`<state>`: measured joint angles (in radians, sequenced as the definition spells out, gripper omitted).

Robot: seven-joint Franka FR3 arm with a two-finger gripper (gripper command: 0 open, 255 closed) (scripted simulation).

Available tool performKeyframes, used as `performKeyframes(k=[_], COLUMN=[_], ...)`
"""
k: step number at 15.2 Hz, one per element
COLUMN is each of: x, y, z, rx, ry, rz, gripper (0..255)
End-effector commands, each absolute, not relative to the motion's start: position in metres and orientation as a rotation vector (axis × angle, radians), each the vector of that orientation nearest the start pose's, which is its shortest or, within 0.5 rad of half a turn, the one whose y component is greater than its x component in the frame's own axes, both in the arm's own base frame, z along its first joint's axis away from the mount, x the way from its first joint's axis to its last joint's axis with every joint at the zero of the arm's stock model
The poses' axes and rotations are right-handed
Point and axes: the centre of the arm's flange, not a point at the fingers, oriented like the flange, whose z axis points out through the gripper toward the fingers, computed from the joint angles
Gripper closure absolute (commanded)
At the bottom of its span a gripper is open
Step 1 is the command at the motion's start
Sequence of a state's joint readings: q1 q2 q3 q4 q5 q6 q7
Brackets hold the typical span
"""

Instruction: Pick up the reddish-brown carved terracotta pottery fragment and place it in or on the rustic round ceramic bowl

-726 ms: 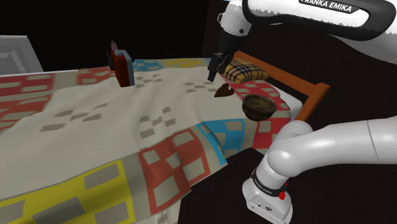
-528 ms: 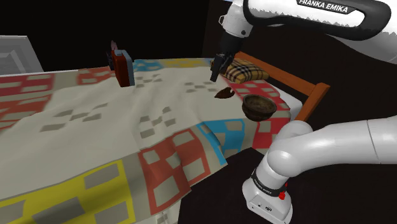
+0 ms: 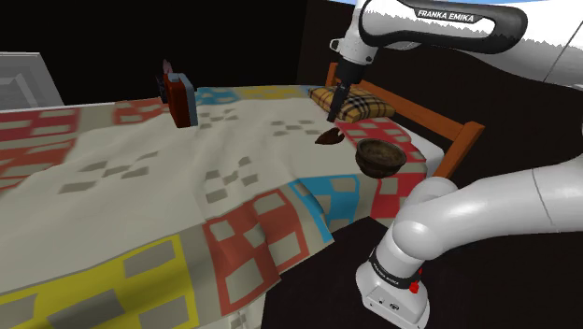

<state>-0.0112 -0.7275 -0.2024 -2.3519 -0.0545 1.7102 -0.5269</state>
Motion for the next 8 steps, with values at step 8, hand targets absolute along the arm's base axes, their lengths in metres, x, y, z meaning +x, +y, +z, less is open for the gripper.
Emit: performKeyframes(k=[8], x=[0.366], y=[-0.204], z=[0.536], rx=[-2.922], ry=[-0.878], rz=[-0.057], gripper=[0])
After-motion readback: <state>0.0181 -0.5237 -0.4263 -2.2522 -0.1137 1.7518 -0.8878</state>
